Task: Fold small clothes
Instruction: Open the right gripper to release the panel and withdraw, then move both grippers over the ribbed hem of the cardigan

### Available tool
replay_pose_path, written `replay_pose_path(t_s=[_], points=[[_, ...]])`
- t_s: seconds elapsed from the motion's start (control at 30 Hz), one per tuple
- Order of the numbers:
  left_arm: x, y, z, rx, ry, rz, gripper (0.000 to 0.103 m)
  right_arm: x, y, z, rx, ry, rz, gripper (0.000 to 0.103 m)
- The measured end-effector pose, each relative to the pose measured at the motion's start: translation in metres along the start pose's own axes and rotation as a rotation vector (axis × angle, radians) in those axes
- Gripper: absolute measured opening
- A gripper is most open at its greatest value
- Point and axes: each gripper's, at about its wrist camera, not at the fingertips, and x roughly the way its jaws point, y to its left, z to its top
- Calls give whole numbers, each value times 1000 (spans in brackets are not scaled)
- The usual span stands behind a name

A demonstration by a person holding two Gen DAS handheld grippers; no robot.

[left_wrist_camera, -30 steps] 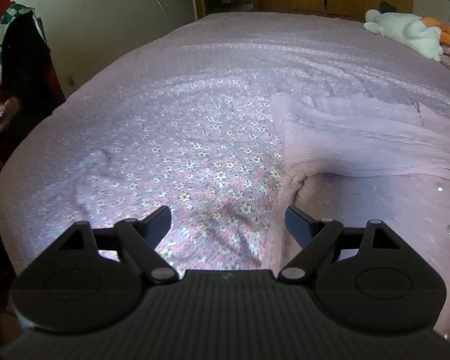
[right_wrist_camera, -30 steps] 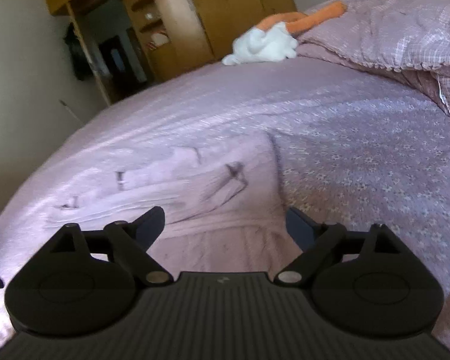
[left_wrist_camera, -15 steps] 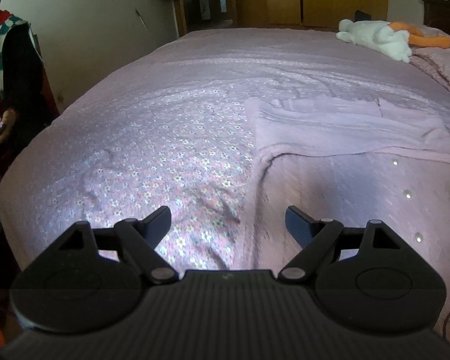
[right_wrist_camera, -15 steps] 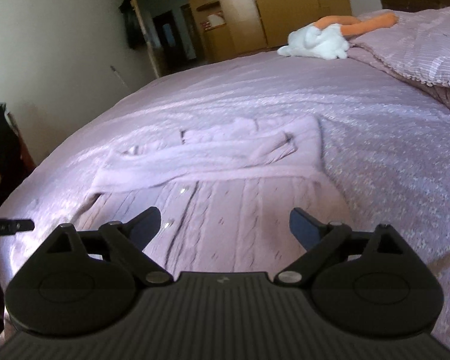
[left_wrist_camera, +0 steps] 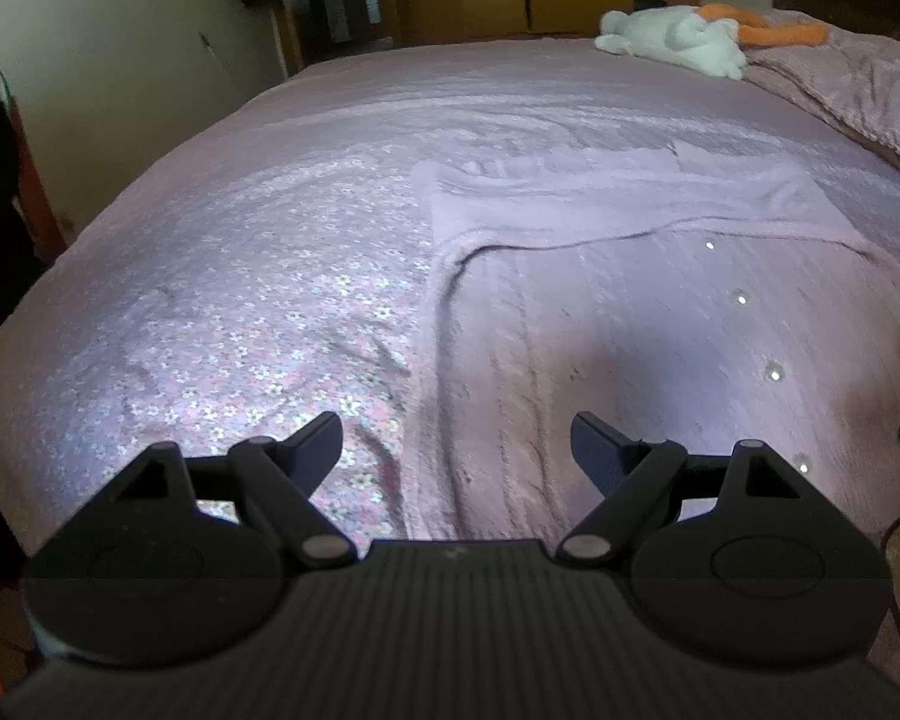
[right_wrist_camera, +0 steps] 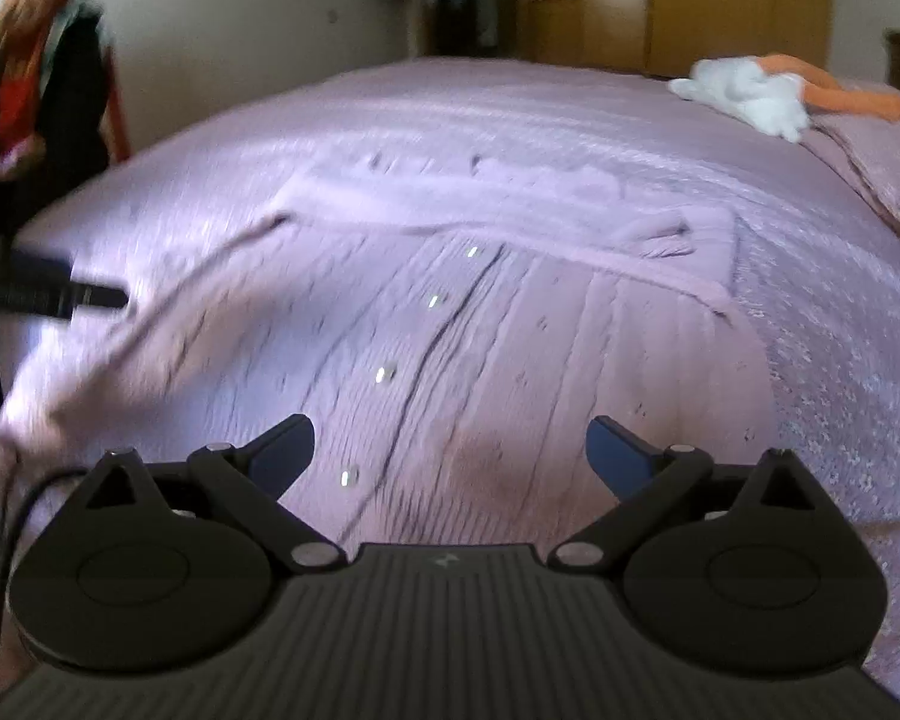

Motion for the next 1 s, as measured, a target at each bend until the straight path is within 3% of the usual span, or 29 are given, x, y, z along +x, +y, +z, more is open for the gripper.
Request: replay_pose_path(t_s=[0.27,0.47,0.6,0.73,0.87,1.0], points=[[4,-11,-19,57,53,-30,84,9,-3,-25,-140,155,10,100],[12,-12,-30,39,102,-28,85,41,-3,-47,-163,294,-6,101],[12,-13,-32,50,106,-47,85,62,4,-53,-211,332,-48,103],[11,-17,-33,65,110,-97,85,80,9,-42,-213,306,-128,103],[9,-31,-36,143,115,-106,86,84,19,-39,-235,233,-202,103],[7,-44,-41,230,116,-105,86,73,8,-32,-149,155,-224,102]])
